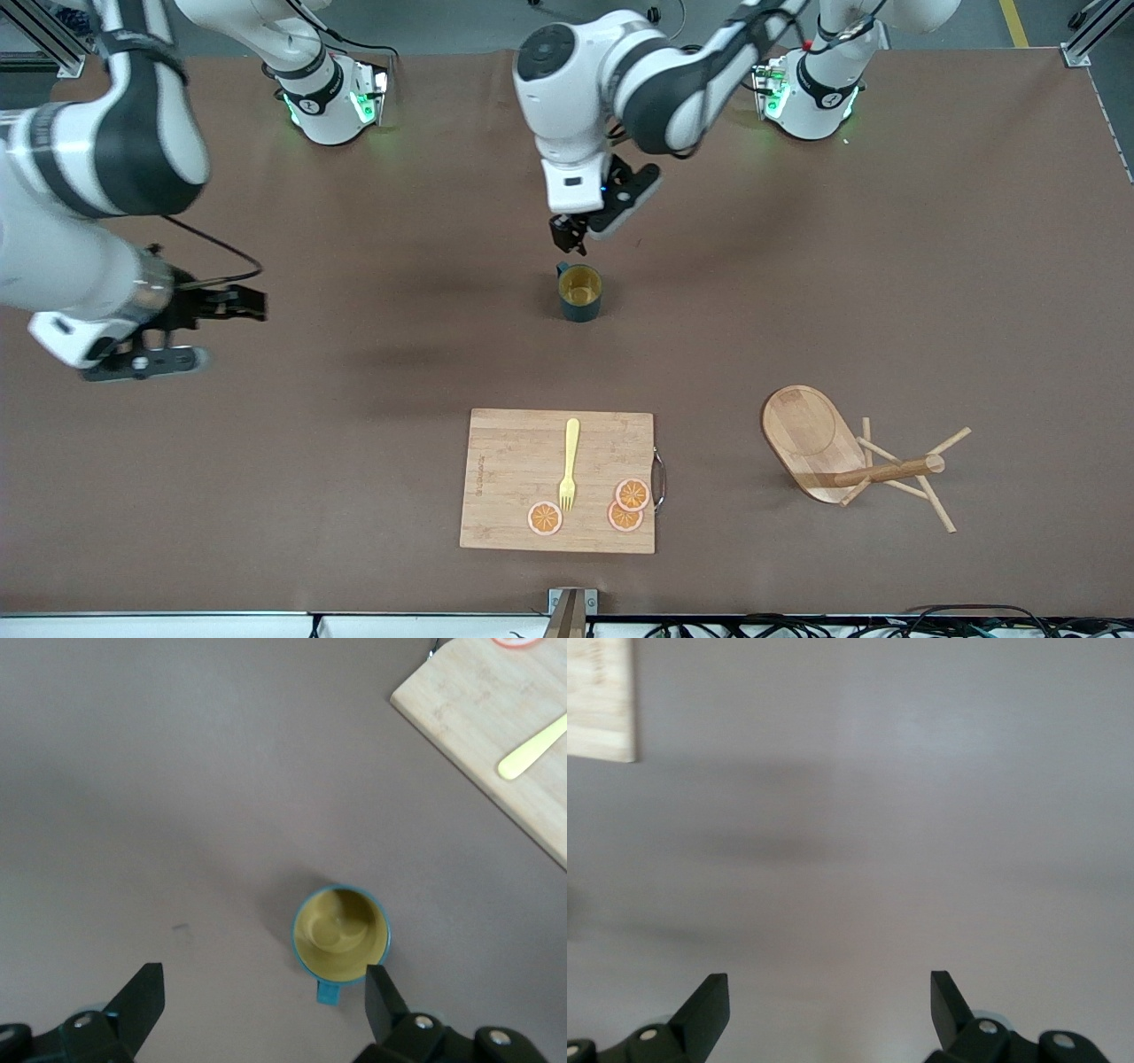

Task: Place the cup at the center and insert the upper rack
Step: 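Withdraw the right gripper while the left gripper moves above the mug, then lower the left gripper onto the mug handle and close it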

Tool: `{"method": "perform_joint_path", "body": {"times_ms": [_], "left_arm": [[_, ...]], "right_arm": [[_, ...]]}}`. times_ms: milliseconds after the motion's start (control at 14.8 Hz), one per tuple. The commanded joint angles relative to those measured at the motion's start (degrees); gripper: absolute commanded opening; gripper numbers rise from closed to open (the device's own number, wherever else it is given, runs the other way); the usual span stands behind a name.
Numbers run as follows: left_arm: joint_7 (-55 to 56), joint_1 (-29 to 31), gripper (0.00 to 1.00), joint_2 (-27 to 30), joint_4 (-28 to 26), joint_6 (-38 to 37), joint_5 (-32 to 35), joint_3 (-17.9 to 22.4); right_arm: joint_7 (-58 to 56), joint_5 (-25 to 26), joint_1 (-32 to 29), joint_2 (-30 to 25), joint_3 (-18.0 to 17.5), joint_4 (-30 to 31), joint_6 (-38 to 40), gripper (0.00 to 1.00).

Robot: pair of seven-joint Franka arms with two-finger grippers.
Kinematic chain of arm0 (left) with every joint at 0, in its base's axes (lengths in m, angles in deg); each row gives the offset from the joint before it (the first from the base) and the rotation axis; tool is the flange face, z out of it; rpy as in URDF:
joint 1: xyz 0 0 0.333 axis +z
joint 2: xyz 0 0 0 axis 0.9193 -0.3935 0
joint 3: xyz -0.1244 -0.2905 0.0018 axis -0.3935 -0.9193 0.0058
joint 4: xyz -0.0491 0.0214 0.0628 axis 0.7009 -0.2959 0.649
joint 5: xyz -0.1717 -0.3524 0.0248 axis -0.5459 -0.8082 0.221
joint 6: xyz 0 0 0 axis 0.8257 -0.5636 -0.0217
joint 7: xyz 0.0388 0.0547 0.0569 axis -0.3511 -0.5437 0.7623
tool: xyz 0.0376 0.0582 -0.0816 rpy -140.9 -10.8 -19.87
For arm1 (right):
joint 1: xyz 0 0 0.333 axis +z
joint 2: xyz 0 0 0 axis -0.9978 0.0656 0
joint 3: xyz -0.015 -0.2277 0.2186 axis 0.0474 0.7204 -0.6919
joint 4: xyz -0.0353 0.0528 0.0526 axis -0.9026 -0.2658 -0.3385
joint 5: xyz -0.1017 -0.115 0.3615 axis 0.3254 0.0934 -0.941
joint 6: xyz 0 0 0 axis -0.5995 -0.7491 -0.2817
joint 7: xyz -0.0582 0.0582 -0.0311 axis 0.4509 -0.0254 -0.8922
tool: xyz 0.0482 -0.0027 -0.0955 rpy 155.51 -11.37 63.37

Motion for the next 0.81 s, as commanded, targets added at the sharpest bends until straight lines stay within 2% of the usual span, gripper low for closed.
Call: {"method": "perform_joint_path", "body": {"times_ms": [0, 203, 474, 744], "left_arm": [[11.2, -4.5, 0.98, -6.8, 3.9, 1.3, 8.2, 0.5], [17.1, -8.4, 0.94, -13.5, 9.8, 1.3, 14.0, 1.2], [25.6, -11.9, 0.9, -19.0, 10.4, 1.3, 25.0, 1.6], [26.7, -14.1, 0.88, -21.4, 10.4, 0.4, 27.0, 1.8]], "right_arm": [[-3.6, 0.9, -6.8, -1.7, -1.4, -0.1, 0.4, 1.0], [-3.8, 1.6, -9.4, -1.4, -1.4, -3.3, 4.3, 1.0], [-3.8, 2.2, -11.0, -1.1, -1.5, -4.0, 4.8, 1.0], [-3.5, 2.0, -10.9, -1.1, -1.5, -5.9, 5.0, 1.0]]}}
